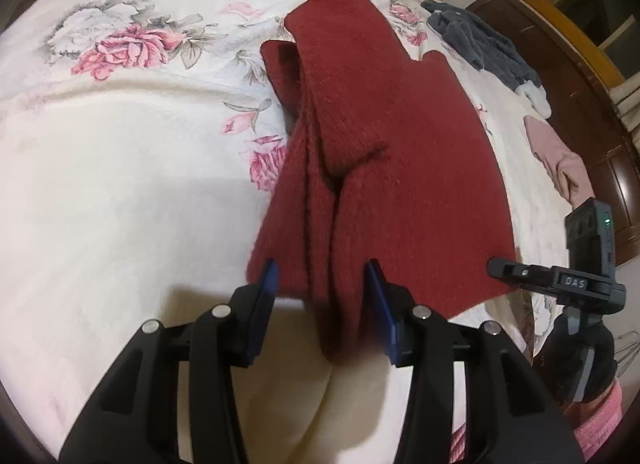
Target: Fold small clothes
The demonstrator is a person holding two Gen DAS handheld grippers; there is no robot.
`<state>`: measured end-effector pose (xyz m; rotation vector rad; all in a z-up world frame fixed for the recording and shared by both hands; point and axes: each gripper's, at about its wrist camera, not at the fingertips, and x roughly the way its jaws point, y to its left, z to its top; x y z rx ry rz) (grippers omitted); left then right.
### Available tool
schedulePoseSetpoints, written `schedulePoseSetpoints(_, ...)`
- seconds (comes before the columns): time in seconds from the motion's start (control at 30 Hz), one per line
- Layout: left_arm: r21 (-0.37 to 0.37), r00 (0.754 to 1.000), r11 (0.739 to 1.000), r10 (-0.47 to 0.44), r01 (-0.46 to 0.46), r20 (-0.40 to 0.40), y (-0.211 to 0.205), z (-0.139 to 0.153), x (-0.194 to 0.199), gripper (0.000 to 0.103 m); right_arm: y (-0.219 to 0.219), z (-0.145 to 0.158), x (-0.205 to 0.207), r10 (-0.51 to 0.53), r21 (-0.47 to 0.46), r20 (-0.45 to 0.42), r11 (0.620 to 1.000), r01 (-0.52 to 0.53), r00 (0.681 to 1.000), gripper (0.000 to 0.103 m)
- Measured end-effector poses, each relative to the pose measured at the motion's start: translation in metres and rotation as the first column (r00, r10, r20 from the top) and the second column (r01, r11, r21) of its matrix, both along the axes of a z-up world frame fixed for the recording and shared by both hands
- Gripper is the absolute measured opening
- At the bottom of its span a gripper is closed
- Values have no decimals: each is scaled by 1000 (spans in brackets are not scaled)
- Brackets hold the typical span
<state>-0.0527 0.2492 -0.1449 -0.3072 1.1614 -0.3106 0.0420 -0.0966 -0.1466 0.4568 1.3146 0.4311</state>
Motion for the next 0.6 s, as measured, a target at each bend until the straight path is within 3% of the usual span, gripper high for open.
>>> schedulePoseSetpoints(0.1, 1, 1000, 1000, 13, -13, 2, -1, 8, -7, 49, -2, 15, -8, 2, -62, 45, 998, 1, 999, 41)
schedulePoseSetpoints(0.17, 7, 1000, 1000, 16, -16, 5, -3, 15, -14, 50, -1, 26, -16, 0, -116, 73, 993, 9, 997, 53)
schedulePoseSetpoints(0.23, 35, 1000, 999, 8, -8, 17, -7, 25, -21, 55, -4, 35, -25, -2, -152, 108, 988, 19, 994, 55)
schedulePoseSetpoints(0.3, 69, 999, 998, 1, -3, 40, -10, 36, -30, 61, -3, 45, -33, -10, -178, 130, 984, 33, 991, 70)
schedulePoseSetpoints(0.6, 141, 996, 989, 29, -41, 88, -18, 80, -56, 81, 12, 89, -69, -5, -304, 225, 950, 75, 974, 87)
